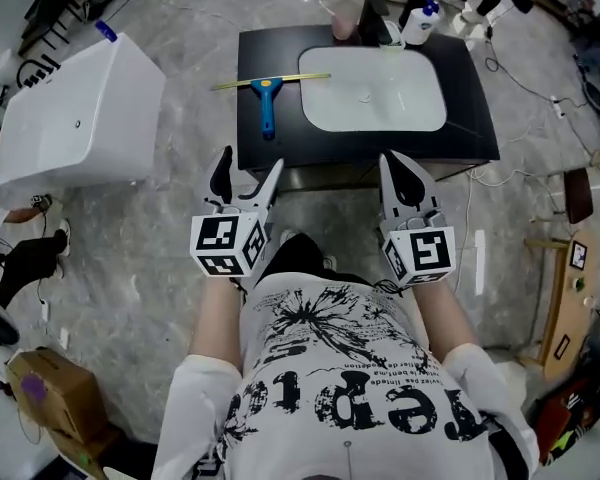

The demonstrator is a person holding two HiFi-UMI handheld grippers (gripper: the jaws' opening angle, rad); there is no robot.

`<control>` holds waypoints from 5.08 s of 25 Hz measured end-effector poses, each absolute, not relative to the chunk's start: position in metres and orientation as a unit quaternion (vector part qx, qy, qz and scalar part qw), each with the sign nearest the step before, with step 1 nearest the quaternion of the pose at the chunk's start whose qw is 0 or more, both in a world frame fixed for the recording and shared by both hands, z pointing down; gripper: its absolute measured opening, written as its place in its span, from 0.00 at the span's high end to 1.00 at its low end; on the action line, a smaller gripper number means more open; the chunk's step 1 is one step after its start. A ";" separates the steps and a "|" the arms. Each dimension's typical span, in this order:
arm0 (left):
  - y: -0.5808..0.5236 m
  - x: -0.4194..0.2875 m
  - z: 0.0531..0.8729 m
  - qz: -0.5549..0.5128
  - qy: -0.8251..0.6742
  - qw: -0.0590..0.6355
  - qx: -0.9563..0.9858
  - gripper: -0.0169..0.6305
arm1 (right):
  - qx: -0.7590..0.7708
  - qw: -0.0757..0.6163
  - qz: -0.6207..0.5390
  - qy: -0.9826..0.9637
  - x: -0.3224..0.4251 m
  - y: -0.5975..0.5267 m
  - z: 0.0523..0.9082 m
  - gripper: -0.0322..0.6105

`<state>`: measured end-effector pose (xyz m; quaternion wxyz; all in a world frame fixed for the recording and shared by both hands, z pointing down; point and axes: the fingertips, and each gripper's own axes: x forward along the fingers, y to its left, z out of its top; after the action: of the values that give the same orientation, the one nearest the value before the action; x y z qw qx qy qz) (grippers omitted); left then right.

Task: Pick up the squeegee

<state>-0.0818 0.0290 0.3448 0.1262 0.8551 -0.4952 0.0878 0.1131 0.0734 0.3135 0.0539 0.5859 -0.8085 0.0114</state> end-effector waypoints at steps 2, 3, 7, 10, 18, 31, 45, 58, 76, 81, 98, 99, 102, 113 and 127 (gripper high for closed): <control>0.011 -0.076 0.361 0.103 -0.501 0.141 0.848 0.41 | 0.576 0.061 0.019 -0.815 0.116 0.053 0.325 0.93; 0.001 -0.074 0.368 0.108 -0.503 0.150 0.844 0.41 | 0.572 0.064 0.022 -0.817 0.116 0.041 0.330 0.93; -0.044 -0.066 0.400 0.121 -0.510 0.181 0.832 0.41 | 0.557 0.073 0.024 -0.827 0.117 -0.009 0.344 0.93; -0.084 -0.062 0.425 0.137 -0.516 0.196 0.822 0.41 | 0.548 0.078 0.029 -0.832 0.120 -0.052 0.356 0.93; -0.192 -0.059 0.492 0.188 -0.532 0.247 0.788 0.41 | 0.516 0.107 0.063 -0.848 0.119 -0.175 0.402 0.93; -0.266 -0.060 0.607 0.285 -0.516 0.330 0.737 0.41 | 0.495 0.151 0.107 -0.849 0.117 -0.271 0.467 0.93; -0.276 -0.072 0.617 0.304 -0.576 0.288 0.702 0.76 | 0.500 0.156 0.125 -0.843 0.133 -0.279 0.481 0.93; -0.256 -0.054 0.575 0.279 -0.573 0.295 0.711 0.76 | 0.498 0.138 0.113 -0.849 0.151 -0.262 0.450 0.93; -0.210 0.015 0.346 0.119 -0.594 0.094 0.790 0.76 | 0.553 0.059 0.074 -0.828 0.247 -0.190 0.345 0.93; -0.184 0.033 0.294 0.066 -0.579 0.046 0.811 0.76 | 0.555 0.052 0.029 -0.830 0.259 -0.163 0.318 0.93; -0.118 0.067 0.249 0.018 -0.557 -0.020 0.830 0.76 | 0.545 0.017 -0.053 -0.836 0.281 -0.086 0.269 0.93; -0.116 0.068 0.250 0.020 -0.557 -0.020 0.830 0.76 | 0.542 0.019 -0.056 -0.838 0.279 -0.084 0.270 0.93; -0.113 0.074 0.255 0.026 -0.557 -0.021 0.830 0.76 | 0.533 0.027 -0.062 -0.843 0.279 -0.080 0.273 0.93; -0.106 0.088 0.261 0.041 -0.562 -0.010 0.826 0.76 | 0.518 0.027 -0.070 -0.852 0.284 -0.073 0.270 0.93; -0.118 0.073 0.265 0.042 -0.560 -0.004 0.828 0.76 | 0.529 0.025 -0.069 -0.845 0.265 -0.091 0.267 0.93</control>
<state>0.0732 -0.1180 0.2649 -0.0037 0.8275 -0.5598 0.0425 0.2653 -0.0907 0.2671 0.0246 0.5290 -0.8455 -0.0688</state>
